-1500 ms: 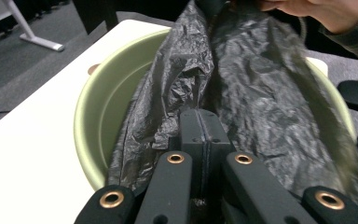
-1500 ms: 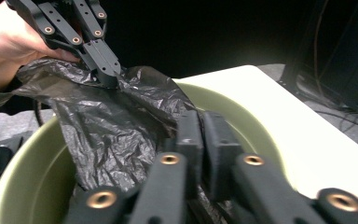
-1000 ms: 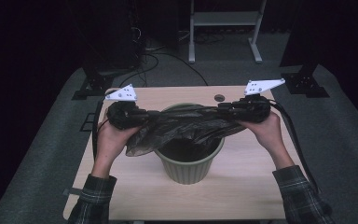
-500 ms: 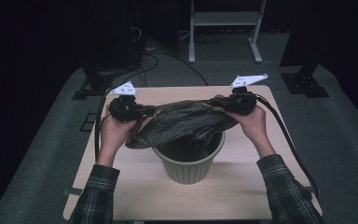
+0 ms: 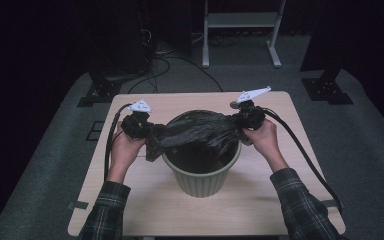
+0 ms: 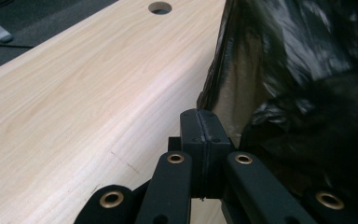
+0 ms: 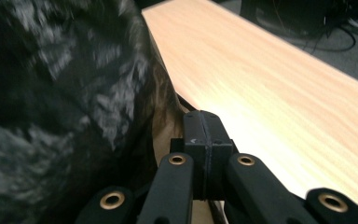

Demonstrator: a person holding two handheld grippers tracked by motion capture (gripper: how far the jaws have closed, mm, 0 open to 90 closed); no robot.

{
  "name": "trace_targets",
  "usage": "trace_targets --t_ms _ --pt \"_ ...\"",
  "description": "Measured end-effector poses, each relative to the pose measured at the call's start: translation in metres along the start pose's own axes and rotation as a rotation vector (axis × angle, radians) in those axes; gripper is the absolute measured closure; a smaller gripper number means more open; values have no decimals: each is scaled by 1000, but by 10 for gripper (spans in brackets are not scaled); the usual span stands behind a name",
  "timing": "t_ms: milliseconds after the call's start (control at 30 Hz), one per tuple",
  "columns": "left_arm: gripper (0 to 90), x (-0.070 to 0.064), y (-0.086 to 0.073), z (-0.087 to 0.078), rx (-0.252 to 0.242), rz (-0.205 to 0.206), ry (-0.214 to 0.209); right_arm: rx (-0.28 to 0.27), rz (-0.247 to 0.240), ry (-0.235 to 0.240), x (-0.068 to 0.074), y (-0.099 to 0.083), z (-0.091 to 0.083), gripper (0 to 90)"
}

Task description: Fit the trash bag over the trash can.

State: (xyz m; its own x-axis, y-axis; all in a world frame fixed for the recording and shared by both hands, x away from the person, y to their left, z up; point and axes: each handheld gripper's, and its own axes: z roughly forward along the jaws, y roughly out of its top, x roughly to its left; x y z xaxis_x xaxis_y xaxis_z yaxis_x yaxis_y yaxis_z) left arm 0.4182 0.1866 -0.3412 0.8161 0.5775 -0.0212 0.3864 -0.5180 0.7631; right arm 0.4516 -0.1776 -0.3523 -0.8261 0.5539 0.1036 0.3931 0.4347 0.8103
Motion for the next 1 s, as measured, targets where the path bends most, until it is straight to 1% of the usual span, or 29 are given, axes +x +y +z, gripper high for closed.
trace_targets --t_ms 33,67,133,167,200,267,333,367,467,567,633,700,733,800,867,933,1000 --pt "900 -1 0 0 -5 3 0 -1 4 4 0 -1 0 895" --pt "900 -2 1 -1 -13 2 0 -19 14 9 0 -2 -2 875" --pt "900 -1 0 -4 -30 -7 -10 -59 35 1 -2 -2 -10 826" --pt "900 0 0 -6 -29 -7 -8 -75 37 3 -3 -2 -15 806" --pt "900 0 -1 -7 -32 -10 -10 -84 31 -8 -3 -1 -21 795" --pt "900 1 -2 -11 -41 -15 -17 -120 23 -15 -1 2 -36 764" --pt "899 0 -4 -14 -54 -20 -19 -154 3 -30 2 6 -53 755" --pt "900 0 -4 -15 -62 -19 -19 -173 2 -32 3 7 -62 750" --pt "899 -2 -7 -18 -70 -21 -21 -219 -16 -22 10 10 -85 725" --pt "899 -2 -9 -19 -73 -27 -21 -249 -42 24 20 12 -98 693" --pt "899 -2 -12 -20 -75 -33 -26 -255 -67 50 28 13 -101 671" --pt "899 -3 -14 -20 -64 -34 -23 -241 -99 78 35 13 -101 653" --pt "892 -3 -15 -20 -54 -32 -22 -237 -108 81 39 13 -100 641" --pt "889 -2 -17 -18 -44 -36 -19 -237 -120 113 42 13 -98 620" --pt "880 -1 -18 -18 -50 -39 -27 -233 -133 111 45 15 -96 605" --pt "878 -1 -18 -19 -54 -39 -29 -232 -142 119 46 17 -92 584" --pt "878 -1 -18 -19 -54 -38 -31 -219 -142 115 46 20 -85 572"
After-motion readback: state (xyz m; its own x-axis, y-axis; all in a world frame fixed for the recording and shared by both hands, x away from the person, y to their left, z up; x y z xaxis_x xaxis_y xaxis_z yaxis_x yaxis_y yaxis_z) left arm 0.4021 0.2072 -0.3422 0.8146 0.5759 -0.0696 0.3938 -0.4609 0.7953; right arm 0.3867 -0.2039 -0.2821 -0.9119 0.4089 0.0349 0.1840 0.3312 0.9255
